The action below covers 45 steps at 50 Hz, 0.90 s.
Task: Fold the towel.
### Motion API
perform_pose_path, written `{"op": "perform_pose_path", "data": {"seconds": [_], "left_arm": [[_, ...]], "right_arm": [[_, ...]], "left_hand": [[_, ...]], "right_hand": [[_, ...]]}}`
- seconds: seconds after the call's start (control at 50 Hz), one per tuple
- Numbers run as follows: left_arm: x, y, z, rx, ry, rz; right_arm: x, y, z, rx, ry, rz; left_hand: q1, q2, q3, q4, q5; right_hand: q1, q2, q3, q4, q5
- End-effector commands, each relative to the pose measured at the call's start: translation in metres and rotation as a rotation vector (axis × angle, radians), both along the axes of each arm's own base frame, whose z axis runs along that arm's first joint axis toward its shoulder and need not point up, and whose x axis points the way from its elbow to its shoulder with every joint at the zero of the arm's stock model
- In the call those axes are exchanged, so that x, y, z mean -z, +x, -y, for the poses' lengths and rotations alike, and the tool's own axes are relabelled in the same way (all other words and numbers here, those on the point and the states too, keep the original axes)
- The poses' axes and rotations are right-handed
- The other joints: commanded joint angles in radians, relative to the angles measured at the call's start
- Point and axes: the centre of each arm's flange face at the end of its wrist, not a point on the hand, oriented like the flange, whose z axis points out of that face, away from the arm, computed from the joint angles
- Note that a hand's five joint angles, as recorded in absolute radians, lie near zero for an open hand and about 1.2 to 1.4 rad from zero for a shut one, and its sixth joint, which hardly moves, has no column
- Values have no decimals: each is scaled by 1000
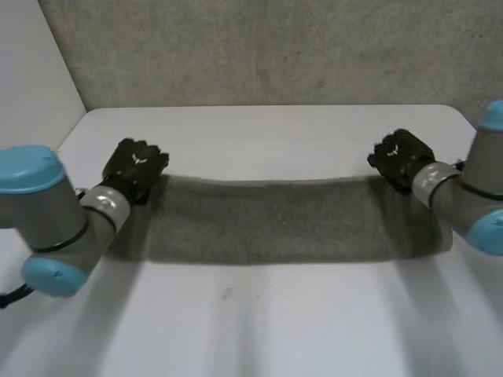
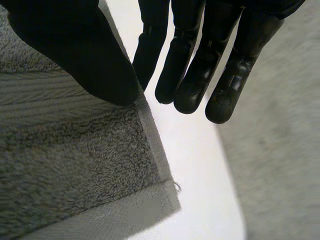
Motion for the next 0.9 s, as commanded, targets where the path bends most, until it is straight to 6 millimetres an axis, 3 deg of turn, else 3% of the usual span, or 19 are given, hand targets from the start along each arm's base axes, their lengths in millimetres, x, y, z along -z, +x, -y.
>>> {"op": "perform_pose_path", "data": {"seconds": [0.02, 0.18, 0.2, 0.22, 0.26, 0.28, 0.3, 0.38, 0.42, 0.48, 0.52, 0.66, 0.7, 0.74, 0.9], "left_arm": [[11, -22, 35, -11, -91, -15], [28, -26, 54, -50, -90, -8], [30, -26, 55, -50, -88, -8], [30, -26, 55, -50, -88, -8], [32, -26, 55, -50, -84, -6], [32, -26, 55, -52, -83, -6], [32, -26, 54, -52, -81, -5], [29, -26, 52, -52, -85, -8], [24, -28, 49, -46, -91, -14], [6, -29, 43, -42, -115, -35], [-10, -26, 33, -40, -123, -57], [-41, -16, 4, -38, -103, -177], [-46, -13, -5, -39, -83, -218], [-52, -5, -21, -44, -40, -300], [-45, 9, -53, -66, 85, -461]], "right_arm": [[17, 17, 31, 14, -179, 31], [35, 33, 44, -20, -207, 45], [40, 34, 45, -20, -207, 45], [40, 35, 45, -20, -207, 45], [44, 37, 47, -10, -219, 54], [44, 37, 47, -10, -219, 54], [43, 37, 48, -2, -228, 58], [33, 36, 48, 14, -248, 84], [12, 34, 44, 30, -249, 153], [-2, 31, 41, 39, -240, 210], [-28, 25, 30, 49, -206, 331], [-59, 10, -1, 86, -90, 474], [-59, 1, -6, 110, -42, 481], [-56, -20, -15, 171, 58, 482], [-28, -55, -35, 265, 335, 461]], "left_hand": [[191, 178, 179, 179, 182], [191, 178, 179, 179, 182], [191, 178, 179, 179, 182], [191, 178, 179, 179, 182], [162, 149, 150, 150, 153], [-614, -627, -626, -626, -623], [-1031, -1044, -1043, -1043, -1040], [-1031, -1044, -1043, -1043, -1040], [-1031, -1044, -1043, -1043, -1040], [-1031, -1044, -1043, -1043, -1040], [-1031, -1044, -1043, -1043, -1040], [-1031, -1044, -1043, -1043, -1040], [-1031, -1044, -1043, -1043, -1040], [-1031, -1044, -1043, -1043, -1040], [-1031, -1044, -1043, -1043, -1040]], "right_hand": [[424, 217, 207, 201, 228], [424, 217, 207, 201, 228], [248, 41, 31, 25, 51], [246, 39, 29, 23, 50], [-732, -939, -949, -955, -928], [-737, -944, -954, -960, -934], [-797, -1005, -1015, -1021, -994], [-797, -1005, -1015, -1021, -994], [-797, -1005, -1015, -1021, -994], [-797, -1005, -1015, -1021, -994], [-797, -1005, -1015, -1021, -994], [-797, -1005, -1015, -1021, -994], [-797, -1005, -1015, -1021, -994], [-797, -1005, -1015, -1021, -994], [-776, -983, -993, -999, -972]]}}
